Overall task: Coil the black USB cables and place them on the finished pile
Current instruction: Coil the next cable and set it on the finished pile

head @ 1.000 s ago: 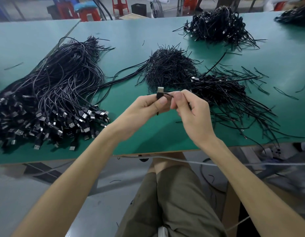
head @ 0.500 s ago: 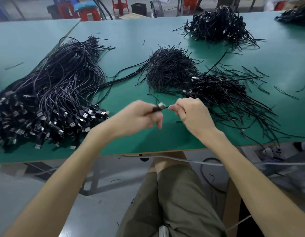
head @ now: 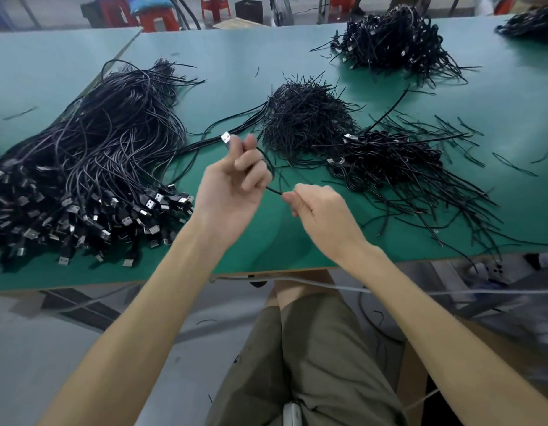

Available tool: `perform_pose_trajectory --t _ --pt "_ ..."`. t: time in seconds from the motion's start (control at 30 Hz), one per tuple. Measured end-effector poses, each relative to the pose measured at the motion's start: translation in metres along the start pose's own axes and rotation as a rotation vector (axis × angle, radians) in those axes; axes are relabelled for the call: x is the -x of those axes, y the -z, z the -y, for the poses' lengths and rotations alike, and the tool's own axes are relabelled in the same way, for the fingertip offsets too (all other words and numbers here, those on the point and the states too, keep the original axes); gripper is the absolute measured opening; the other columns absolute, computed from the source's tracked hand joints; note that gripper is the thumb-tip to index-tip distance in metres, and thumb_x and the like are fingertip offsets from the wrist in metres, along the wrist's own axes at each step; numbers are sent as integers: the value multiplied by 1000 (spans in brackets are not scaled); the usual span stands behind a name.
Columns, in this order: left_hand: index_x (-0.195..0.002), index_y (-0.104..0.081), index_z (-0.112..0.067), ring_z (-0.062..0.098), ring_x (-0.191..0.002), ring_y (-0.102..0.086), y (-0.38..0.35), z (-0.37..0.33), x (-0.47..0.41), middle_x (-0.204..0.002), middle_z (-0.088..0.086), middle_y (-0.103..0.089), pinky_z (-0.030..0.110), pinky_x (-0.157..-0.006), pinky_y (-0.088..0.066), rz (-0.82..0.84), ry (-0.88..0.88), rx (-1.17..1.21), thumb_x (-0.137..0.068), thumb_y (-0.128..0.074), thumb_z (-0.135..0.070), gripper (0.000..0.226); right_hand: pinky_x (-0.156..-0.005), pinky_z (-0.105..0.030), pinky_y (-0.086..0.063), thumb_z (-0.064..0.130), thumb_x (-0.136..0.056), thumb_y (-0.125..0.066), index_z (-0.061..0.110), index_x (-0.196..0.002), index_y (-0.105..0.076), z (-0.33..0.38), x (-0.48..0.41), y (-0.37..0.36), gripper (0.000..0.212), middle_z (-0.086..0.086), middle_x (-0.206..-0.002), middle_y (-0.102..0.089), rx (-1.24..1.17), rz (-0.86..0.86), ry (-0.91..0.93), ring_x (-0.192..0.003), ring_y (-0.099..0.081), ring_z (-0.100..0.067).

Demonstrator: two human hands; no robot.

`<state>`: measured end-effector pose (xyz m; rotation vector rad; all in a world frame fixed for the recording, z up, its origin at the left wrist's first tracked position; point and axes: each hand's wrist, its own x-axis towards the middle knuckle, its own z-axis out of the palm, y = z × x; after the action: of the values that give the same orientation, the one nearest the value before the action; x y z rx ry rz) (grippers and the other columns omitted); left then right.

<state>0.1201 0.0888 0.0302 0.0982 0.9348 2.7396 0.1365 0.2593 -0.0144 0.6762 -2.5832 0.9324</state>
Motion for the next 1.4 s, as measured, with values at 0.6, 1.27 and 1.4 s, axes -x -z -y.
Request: perform_pose_trajectory --t 0.6,1.27,1.4 --pt "-136 -60 0 15 -126 -62 27 32 2 -133 6 -68 33 -110 -46 -52 -228 -870 -108 -45 -19 36 -81 -40 -42 20 -107 -47 10 -84 -61 12 -3 1 29 2 -82 -64 -61 -164 -10 -77 -56 -18" --pt "-92 -58 -16 9 -56 -41 20 33 4 -65 -9 -47 23 -75 -47 -47 -49 -196 -112 -33 -11 32 -67 -15 -38 48 -92 -68 17 -128 -43 18 -5 -16 54 3 -93 -59 -315 32 -346 -78 -54 -1" --pt "-92 -55 -14 10 -64 -55 20 37 8 -70 -7 -55 25 -81 -52 48 -29 -277 -109 -35 -17 27 -76 -15 -42 25 -95 -69 15 -128 -58 16 -8 -8 36 4 -101 -65 -368 65 -295 -85 -57 1"
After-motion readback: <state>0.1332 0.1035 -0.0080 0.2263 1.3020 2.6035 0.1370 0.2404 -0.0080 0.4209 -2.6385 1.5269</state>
